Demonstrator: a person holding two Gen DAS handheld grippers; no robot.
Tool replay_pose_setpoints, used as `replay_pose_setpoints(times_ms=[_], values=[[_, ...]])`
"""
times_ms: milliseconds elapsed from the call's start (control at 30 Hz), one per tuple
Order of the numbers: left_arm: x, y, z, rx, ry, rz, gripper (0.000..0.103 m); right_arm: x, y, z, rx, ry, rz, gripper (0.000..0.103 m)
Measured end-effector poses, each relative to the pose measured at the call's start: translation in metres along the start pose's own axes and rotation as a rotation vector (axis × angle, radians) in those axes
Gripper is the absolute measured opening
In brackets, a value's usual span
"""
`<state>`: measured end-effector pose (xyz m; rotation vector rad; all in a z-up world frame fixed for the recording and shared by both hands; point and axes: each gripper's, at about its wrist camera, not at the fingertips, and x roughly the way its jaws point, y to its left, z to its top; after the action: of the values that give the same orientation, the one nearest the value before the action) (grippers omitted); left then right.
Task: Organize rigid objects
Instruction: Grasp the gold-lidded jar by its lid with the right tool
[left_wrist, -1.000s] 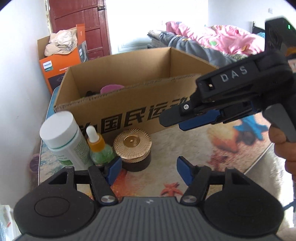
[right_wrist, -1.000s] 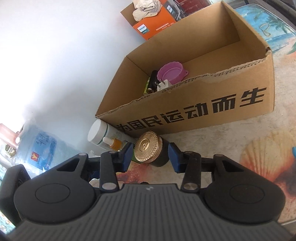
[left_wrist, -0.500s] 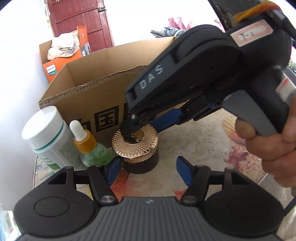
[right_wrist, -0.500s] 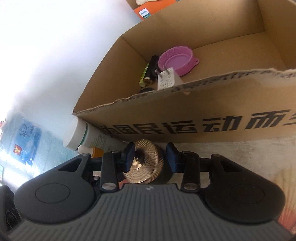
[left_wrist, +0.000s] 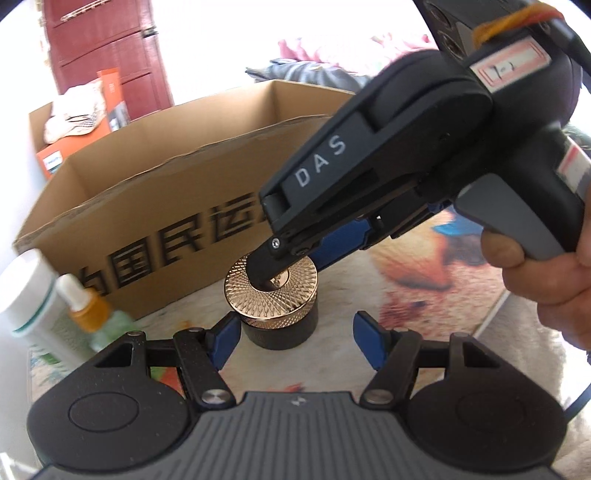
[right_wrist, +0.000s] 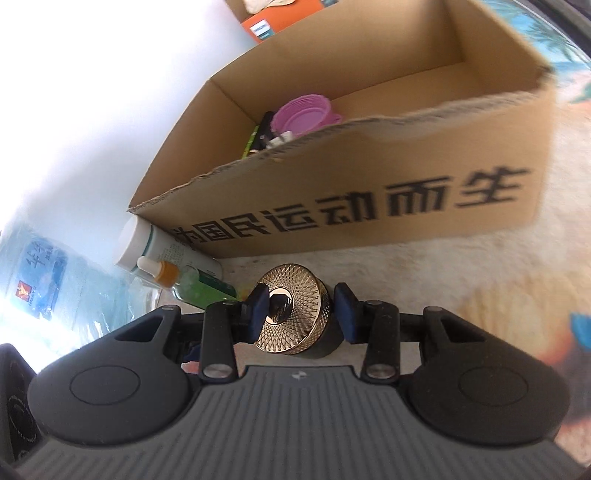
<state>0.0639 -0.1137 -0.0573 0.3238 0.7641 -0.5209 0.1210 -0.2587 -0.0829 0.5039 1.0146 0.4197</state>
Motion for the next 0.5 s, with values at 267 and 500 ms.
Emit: replay_pose_setpoints(times_ms=[267, 500], values=[[-0.001, -0.017, 0.003, 0.031, -0.001, -0.026, 0.067, -0.022, -0.019, -0.019, 0.102, -0.032, 0.013, 0.039], [0.010, -0.016, 0.010, 0.021, 0.019, 0.011, 0.067, -0.031, -0.017, -0.018, 0.102, -0.047, 0.023, 0.039]])
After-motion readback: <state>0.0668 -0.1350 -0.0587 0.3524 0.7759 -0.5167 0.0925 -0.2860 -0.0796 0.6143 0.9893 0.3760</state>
